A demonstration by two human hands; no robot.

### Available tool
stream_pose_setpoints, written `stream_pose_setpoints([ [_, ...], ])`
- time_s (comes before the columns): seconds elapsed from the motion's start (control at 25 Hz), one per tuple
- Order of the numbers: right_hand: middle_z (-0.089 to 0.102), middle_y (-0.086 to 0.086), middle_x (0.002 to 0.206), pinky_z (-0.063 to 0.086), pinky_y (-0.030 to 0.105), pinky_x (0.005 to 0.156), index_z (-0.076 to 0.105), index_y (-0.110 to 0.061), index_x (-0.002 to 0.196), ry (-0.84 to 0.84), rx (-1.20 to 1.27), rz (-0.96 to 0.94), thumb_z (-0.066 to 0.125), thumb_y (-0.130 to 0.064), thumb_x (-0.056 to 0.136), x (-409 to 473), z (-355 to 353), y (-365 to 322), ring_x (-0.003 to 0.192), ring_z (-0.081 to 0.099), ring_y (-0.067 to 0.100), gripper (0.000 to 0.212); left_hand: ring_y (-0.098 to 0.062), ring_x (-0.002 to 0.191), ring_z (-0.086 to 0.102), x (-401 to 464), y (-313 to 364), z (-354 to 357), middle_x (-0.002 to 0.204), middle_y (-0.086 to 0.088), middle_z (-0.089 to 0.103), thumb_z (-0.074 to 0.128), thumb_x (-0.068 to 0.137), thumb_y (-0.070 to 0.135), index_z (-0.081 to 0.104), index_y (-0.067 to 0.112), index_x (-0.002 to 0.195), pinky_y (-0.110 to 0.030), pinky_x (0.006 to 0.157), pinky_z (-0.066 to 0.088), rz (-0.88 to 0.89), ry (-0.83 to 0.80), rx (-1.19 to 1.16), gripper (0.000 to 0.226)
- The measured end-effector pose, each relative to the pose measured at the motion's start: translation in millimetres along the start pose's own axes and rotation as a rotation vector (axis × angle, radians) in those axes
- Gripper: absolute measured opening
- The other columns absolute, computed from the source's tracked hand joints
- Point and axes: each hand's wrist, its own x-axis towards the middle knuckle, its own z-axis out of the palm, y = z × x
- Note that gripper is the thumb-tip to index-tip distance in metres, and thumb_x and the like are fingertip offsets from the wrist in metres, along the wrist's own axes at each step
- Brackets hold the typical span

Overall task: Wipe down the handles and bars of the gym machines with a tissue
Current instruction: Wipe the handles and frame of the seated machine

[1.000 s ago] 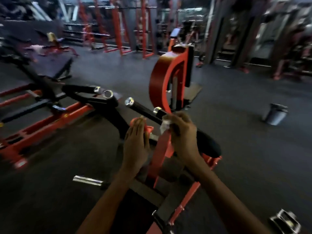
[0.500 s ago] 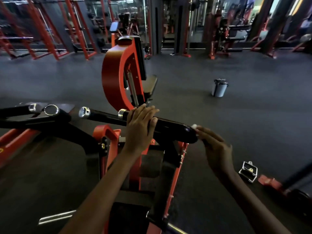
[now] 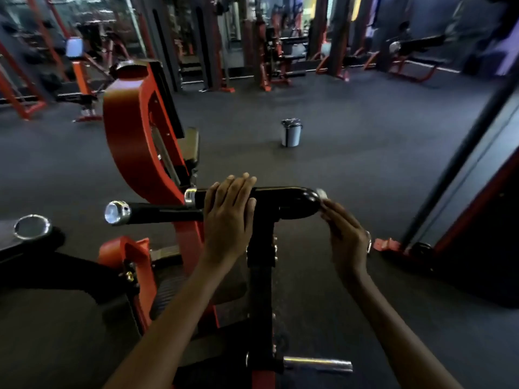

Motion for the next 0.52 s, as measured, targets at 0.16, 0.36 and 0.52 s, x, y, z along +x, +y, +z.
stream_pose_setpoints([
  [0.16, 0.06, 0.005, 0.112, 0.047, 0.016, 0.09, 0.066, -0.001, 0.107, 0.333, -0.059, 0.029, 0.062, 0.012, 0.08, 9, 29, -39, 0.105, 0.06, 0.015, 0.031, -0.027, 0.128, 0.05, 5, -26, -17, 0.132, -0.007, 0.06, 0.034, 0.099, 0.026, 0.061, 0.01, 0.126, -0.039, 0.109, 0.03, 0.018, -0.035, -0.076, 0.041],
  [0.36, 0.063, 0.013, 0.118, 0.049, 0.021, 0.093, 0.063, 0.003, 0.114, 0.481, -0.047, 0.155, 0.061, 0.01, 0.082, -4, 55, -47, 0.108, 0.061, 0.015, 0.032, -0.03, 0.132, 0.045, -5, -43, -5, 0.138, -0.007, 0.054, 0.037, 0.099, 0.025, 0.053, 0.011, 0.136, -0.042, 0.105, 0.031, 0.151, -0.027, 0.025, 0.043],
  [0.52, 0.068, 0.005, 0.107, 0.05, 0.02, 0.088, 0.063, 0.0, 0.115, 0.507, 0.227, 0.754, 0.058, 0.004, 0.086, -4, 72, -34, 0.097, 0.062, 0.009, 0.03, -0.026, 0.128, 0.046, -6, -47, -3, 0.139, -0.005, 0.054, 0.038, 0.099, 0.025, 0.052, 0.011, 0.137, -0.039, 0.104, 0.031, 0.166, 0.008, 0.011, 0.043],
])
